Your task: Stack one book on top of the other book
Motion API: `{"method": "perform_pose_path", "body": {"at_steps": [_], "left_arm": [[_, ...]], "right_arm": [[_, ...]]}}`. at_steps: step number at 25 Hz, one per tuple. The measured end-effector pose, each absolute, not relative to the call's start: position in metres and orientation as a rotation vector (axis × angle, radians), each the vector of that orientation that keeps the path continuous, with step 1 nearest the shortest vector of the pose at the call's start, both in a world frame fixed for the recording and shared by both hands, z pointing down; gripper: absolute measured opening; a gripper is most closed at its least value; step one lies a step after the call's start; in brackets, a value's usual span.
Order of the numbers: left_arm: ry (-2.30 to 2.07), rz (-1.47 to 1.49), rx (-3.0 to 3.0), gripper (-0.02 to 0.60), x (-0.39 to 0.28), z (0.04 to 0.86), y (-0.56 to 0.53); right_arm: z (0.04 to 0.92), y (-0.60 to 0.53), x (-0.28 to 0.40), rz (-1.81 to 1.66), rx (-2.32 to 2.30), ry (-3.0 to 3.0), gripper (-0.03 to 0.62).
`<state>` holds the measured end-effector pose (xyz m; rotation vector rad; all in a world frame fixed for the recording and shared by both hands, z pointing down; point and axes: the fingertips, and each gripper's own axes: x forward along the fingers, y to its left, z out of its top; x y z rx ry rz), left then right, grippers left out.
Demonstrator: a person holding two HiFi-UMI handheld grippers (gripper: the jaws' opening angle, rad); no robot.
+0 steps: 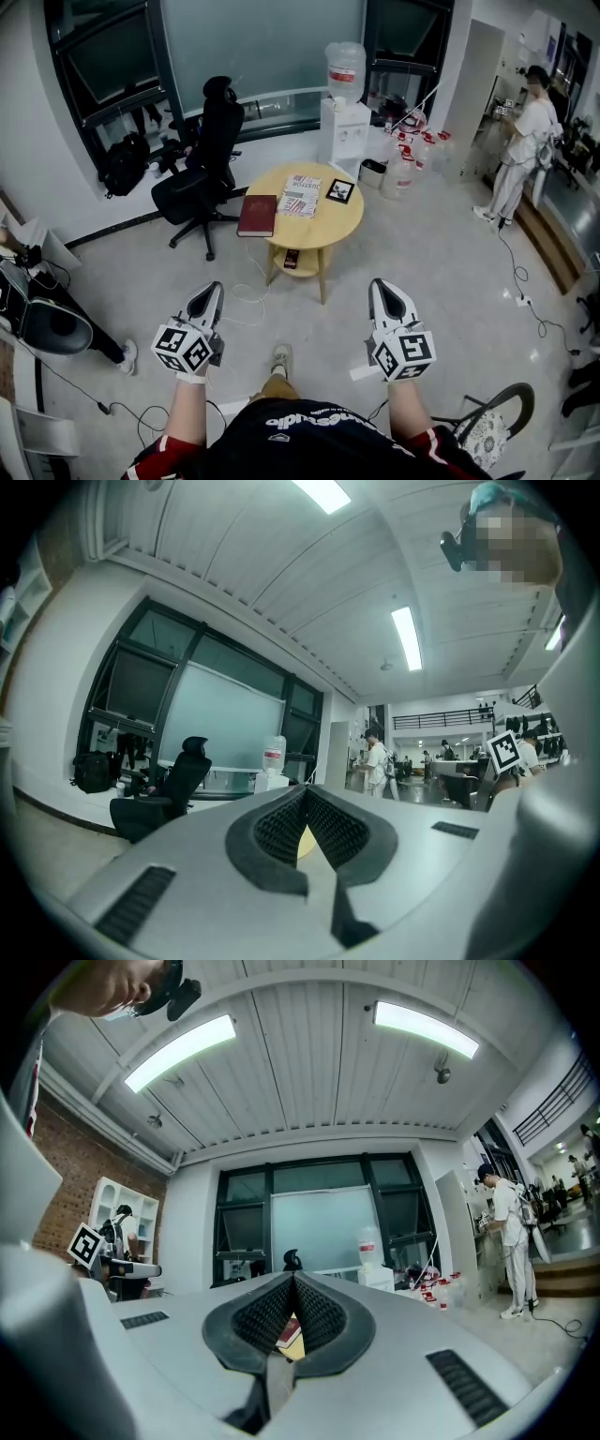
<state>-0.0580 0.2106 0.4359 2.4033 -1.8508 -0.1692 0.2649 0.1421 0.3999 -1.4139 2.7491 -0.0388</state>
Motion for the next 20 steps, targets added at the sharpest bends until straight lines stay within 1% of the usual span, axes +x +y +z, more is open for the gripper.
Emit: {"method": "perform_pose_path", "body": {"at_steps": [12, 20], "left_arm": [[-1.859, -0.196, 2.37, 0.017, -0.078, 0.443, 0.18], [-1.854, -0.203, 2.374, 0.017, -0.082, 0.434, 0.151]], "right_arm": [[0.402, 0.111, 0.244, -0.025, -1.4, 2.789, 0.025], [0.389, 0.084, 0.237, -0.014, -1.395, 2.796, 0.025]]}}
